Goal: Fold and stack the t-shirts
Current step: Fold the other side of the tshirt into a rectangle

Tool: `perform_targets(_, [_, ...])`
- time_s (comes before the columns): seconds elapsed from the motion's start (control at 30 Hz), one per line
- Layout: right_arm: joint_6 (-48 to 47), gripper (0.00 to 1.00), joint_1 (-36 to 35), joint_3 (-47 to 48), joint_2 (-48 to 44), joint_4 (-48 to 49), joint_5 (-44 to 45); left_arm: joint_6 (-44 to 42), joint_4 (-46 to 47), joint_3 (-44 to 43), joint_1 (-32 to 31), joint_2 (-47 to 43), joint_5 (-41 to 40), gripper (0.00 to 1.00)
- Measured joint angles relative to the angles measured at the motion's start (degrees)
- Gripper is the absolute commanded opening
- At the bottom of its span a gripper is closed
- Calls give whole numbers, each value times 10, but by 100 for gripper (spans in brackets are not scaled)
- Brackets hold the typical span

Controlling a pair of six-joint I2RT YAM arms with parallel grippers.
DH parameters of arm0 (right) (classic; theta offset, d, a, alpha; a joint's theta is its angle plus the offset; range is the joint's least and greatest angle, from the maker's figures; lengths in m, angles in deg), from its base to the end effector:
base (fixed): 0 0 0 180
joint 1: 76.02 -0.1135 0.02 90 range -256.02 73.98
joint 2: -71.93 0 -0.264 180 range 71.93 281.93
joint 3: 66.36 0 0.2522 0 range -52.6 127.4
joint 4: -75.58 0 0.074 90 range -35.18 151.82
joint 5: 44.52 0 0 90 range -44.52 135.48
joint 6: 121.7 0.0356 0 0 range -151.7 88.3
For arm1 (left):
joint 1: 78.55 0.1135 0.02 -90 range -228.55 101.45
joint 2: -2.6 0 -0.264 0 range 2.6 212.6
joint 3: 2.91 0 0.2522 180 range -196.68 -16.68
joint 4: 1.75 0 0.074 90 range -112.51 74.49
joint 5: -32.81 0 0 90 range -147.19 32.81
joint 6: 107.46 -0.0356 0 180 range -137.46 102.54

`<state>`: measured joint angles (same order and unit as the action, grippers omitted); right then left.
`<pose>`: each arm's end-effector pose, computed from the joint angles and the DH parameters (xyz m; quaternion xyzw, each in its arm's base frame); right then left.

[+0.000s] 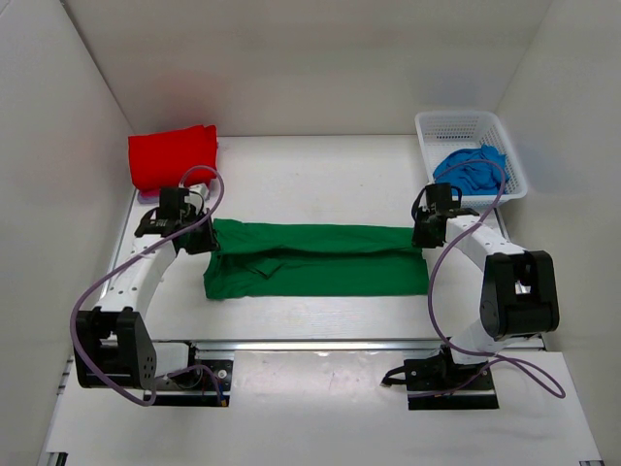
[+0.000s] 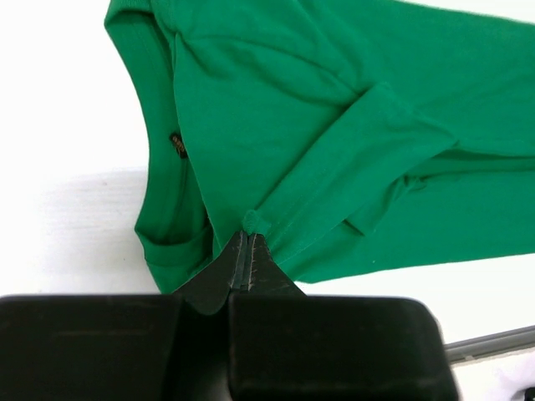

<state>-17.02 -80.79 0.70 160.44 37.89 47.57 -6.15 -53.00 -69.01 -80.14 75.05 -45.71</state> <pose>0.3031 0.0240 0.1911 0.0881 0.9598 0.0276 0.2652 0.2491 -0.0140 0.2454 -0.0531 0.9544 -0.1266 0.2650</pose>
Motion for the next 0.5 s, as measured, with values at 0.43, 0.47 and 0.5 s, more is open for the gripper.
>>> perform_targets(0.43, [-2, 0, 3, -7, -3, -7, -2, -3, -29, 30, -9, 2, -2, 0])
perform_targets(0.47, [-2, 0, 3, -7, -3, -8, -2, -3, -30, 32, -9, 3, -2, 0])
perform_targets(0.5, [-2, 0, 3, -7, -3, -9, -2, -3, -32, 33, -11, 3, -2, 0])
